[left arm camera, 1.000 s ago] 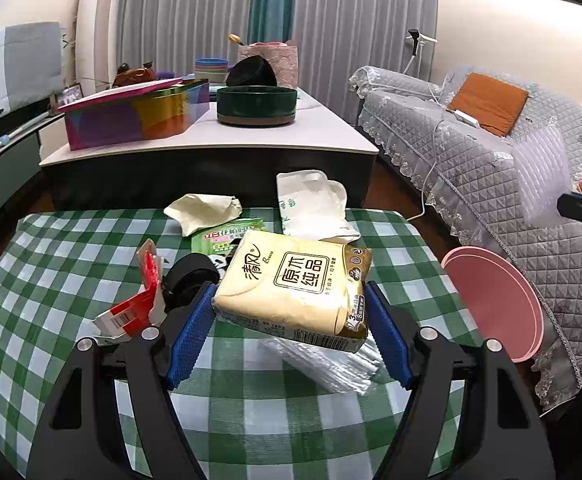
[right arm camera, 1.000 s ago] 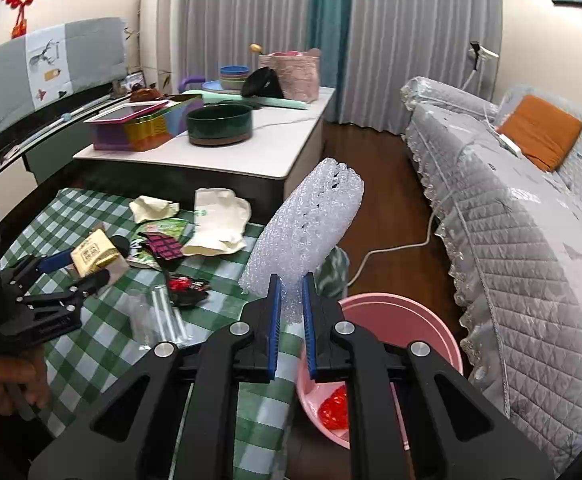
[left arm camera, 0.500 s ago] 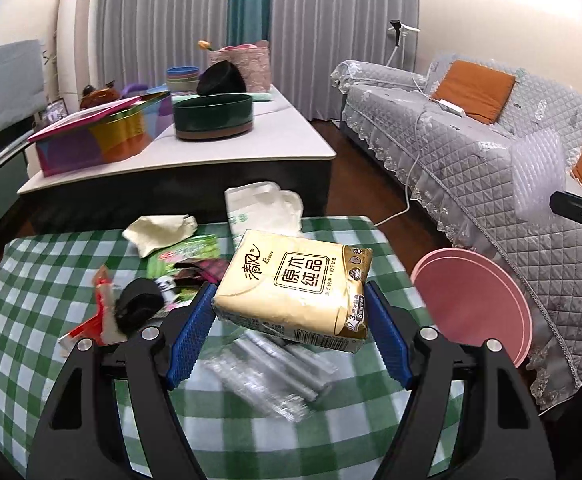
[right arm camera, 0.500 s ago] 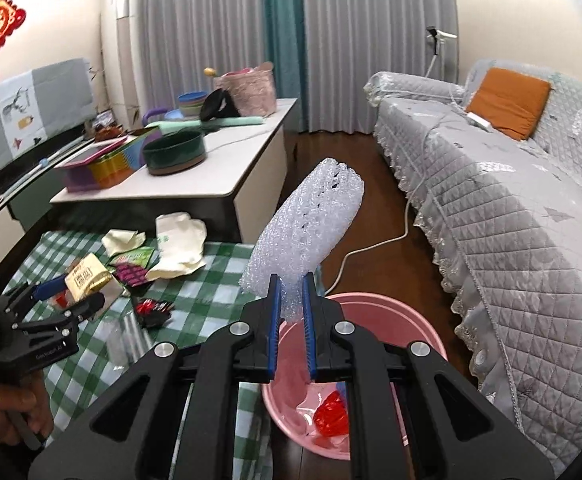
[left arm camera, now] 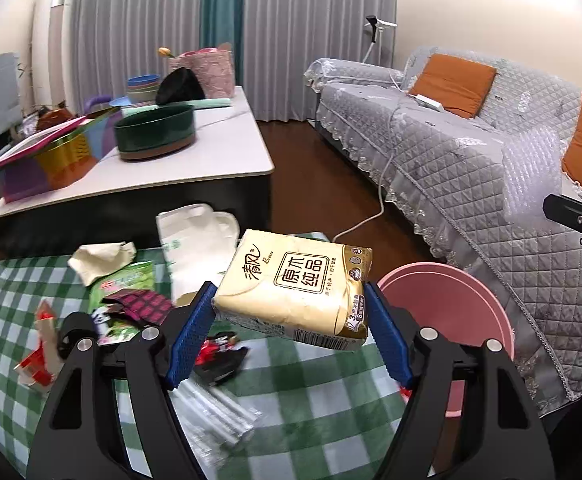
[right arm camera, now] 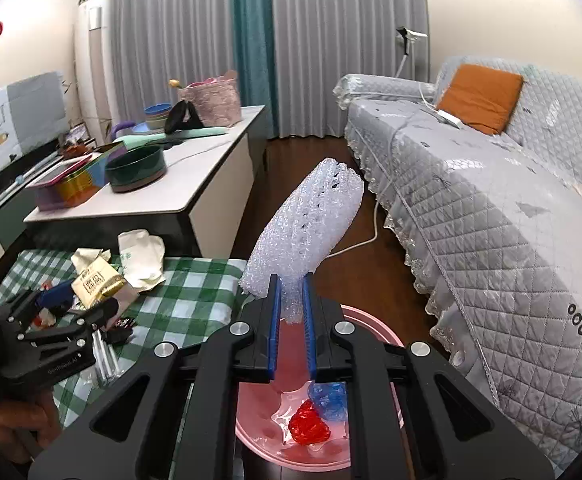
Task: Collect trash
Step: 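Carry the tissue pack and bubble wrap over the pink basin and release both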
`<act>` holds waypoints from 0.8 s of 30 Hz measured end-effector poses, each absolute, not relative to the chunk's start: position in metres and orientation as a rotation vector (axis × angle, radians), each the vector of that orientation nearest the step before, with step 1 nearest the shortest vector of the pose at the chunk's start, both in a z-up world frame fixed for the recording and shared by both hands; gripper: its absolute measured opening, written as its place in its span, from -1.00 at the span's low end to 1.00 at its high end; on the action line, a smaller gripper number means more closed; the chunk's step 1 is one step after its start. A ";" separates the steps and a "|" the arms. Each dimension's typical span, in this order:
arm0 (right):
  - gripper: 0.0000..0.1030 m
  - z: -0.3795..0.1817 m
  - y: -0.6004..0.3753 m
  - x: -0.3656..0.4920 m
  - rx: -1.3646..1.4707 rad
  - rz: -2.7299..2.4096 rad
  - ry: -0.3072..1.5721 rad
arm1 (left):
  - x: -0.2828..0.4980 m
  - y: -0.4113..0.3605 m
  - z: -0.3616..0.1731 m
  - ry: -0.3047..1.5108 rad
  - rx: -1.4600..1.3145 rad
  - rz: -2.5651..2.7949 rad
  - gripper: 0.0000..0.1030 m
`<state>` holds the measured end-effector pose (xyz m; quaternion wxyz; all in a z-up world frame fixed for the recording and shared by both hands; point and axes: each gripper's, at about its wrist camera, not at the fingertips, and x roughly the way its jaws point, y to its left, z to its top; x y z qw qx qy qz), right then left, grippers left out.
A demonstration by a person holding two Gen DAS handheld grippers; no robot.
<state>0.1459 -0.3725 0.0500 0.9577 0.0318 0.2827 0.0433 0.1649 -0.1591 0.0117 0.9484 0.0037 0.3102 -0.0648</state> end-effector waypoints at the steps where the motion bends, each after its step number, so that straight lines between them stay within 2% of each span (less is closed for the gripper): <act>1: -0.79 0.049 -0.375 0.147 0.073 0.082 0.579 | 0.167 -0.163 0.011 0.631 0.010 -0.138 0.39; 24: -0.78 0.043 -0.407 0.159 0.142 0.015 0.611 | 0.196 -0.214 0.000 0.654 0.035 -0.213 0.39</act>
